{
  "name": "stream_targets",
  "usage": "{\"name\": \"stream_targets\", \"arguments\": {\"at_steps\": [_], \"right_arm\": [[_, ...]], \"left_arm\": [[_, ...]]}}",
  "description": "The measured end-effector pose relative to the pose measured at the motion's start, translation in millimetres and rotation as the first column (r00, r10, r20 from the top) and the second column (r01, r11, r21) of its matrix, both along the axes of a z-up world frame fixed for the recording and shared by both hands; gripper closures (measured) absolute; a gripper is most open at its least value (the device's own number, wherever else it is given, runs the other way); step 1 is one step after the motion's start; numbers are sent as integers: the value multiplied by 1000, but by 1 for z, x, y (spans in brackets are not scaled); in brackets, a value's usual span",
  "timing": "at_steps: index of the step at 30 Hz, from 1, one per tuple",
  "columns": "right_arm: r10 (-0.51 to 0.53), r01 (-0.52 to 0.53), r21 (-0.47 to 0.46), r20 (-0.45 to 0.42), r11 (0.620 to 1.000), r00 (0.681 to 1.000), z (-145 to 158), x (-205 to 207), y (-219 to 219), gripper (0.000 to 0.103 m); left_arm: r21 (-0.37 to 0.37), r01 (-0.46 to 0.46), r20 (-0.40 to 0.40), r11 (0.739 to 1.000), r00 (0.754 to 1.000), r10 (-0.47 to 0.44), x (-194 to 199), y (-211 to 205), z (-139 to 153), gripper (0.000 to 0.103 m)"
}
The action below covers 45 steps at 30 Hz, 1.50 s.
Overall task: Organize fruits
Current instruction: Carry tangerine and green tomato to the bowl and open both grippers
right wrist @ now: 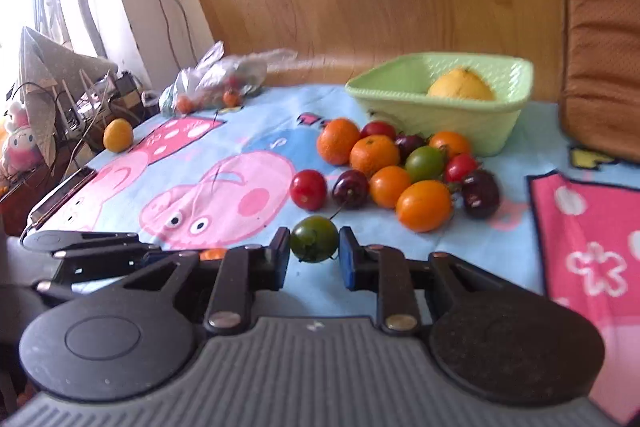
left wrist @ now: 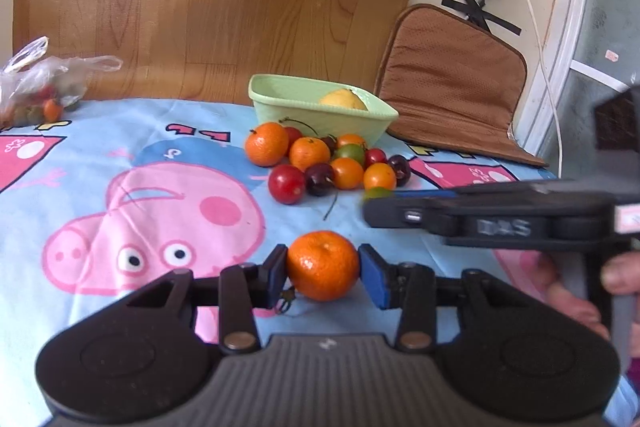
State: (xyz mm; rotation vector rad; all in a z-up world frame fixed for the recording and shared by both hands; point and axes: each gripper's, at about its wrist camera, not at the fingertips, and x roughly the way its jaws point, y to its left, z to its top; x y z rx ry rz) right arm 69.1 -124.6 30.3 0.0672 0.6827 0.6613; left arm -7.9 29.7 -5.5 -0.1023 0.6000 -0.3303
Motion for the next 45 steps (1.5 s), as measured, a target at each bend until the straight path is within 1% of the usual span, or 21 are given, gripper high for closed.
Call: {"name": "stream_targets", "arguments": {"at_steps": [4,5,6,9,11,13,14,15,19,22,24,27,29,32,36,38,39,40,41,43,45], "right_arm": [[-33,33,-16,30,999,999,8,-24,-19,74],[-27,28,-30,35,999,999,7,-29,-20,74],[-20,22,-48,40,999,999,6,-32,-18,74],[-9,13,-98,40,995,999,-3,-34,-10,73],[-15,18,-105,29,994,999,-7,-33,-7,73],[-20,24,-104,32,994,999,-8,-34,-5,73],[-18,21,-105,32,994,999,-8,-34,-5,73],[-17,20,-104,34,994,999,-7,-38,-7,72],[-4,10,-104,64,994,998,-6,-42,-3,75],[-20,32,-86,140,996,990,6,-38,-1,75],[-49,62,-72,178,995,983,14,-24,1,75],[-99,106,-30,188,994,977,23,9,-4,75],[-133,140,-20,207,990,969,27,32,-8,75],[-186,192,-10,192,981,964,28,67,-17,75],[-232,239,-19,173,971,957,22,102,-26,75],[-250,258,-23,177,966,952,19,115,-29,75],[-261,268,-17,171,963,950,17,122,-31,73],[-274,279,-9,163,960,948,15,128,-32,73],[-287,291,0,157,957,945,14,133,-35,72],[-310,309,21,128,951,942,13,140,-41,63],[-328,323,61,131,944,935,16,134,-49,61]], "left_arm": [[20,3,-23,1000,1000,-2,6,-5,-7,64],[25,2,-16,1000,1000,-2,5,-6,-7,60],[32,-2,-11,999,1000,2,4,-6,-7,50],[30,-27,9,999,1000,27,-2,-1,-4,36],[25,-33,17,999,999,33,-6,2,-2,33],[32,-33,15,999,999,33,-6,2,-2,38],[31,-24,7,999,1000,24,-5,1,-3,55],[20,-4,-8,1000,1000,5,-3,1,-4,64],[5,17,-3,1000,1000,-17,7,-4,2,65],[10,11,32,1000,999,-11,27,-7,21,65],[0,6,49,1000,999,-6,51,-8,36,65],[11,6,82,1000,997,-7,91,-15,53,65],[11,2,80,1000,997,-3,122,-19,60,65],[7,0,53,1000,999,0,163,-25,61,64],[19,-28,2,999,1000,28,206,-31,47,64],[23,-38,-23,999,999,39,219,-33,38,62],[28,-44,-34,999,998,45,224,-35,35,55],[29,-50,-38,998,998,51,225,-34,33,52],[21,-51,-30,998,998,52,223,-32,33,49],[6,-51,2,999,999,51,213,-23,37,42],[-14,-65,40,998,997,66,200,-11,43,38]]}}
